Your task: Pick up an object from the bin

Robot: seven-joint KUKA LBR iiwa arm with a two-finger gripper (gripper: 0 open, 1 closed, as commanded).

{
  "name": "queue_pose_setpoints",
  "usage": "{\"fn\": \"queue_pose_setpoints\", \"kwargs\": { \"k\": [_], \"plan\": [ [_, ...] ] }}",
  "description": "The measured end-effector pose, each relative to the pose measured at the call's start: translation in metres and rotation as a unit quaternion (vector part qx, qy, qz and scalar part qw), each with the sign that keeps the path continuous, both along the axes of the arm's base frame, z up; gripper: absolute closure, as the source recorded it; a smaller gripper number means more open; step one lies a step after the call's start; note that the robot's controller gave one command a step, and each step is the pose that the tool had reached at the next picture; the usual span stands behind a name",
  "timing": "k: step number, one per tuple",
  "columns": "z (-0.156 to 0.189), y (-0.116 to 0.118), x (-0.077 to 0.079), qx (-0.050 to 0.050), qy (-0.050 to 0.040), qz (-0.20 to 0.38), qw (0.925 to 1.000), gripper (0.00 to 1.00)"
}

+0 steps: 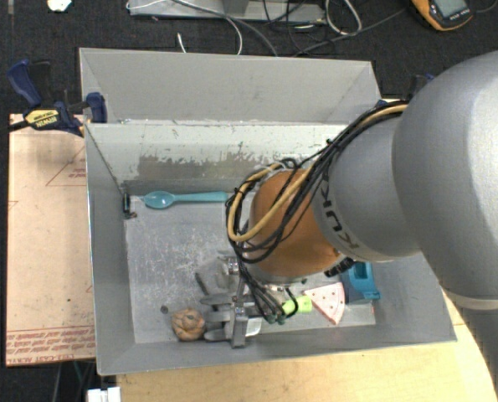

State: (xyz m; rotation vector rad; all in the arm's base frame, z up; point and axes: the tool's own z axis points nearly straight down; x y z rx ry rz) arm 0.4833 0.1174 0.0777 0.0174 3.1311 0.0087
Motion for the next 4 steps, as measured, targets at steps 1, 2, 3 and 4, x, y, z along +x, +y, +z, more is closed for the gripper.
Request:
{"fn": "queue_pose_setpoints", "kwargs": {
  "k": [1,2,3,4],
  "plan": [
    [-0.003,-0.038,0.005,0.004,-0.0023,-0.037,0.9993,0.0],
    [-0.001,-0.011,0.003,0.003,-0.0072,0.015,0.9999,1.0],
    [-0.001,-0.011,0.003,0.003,-0.0072,0.015,0.9999,1.0],
    [0.056,-0.019,0.005,0.001,-0.0009,0.029,0.9996,1.0]
  ]
}}
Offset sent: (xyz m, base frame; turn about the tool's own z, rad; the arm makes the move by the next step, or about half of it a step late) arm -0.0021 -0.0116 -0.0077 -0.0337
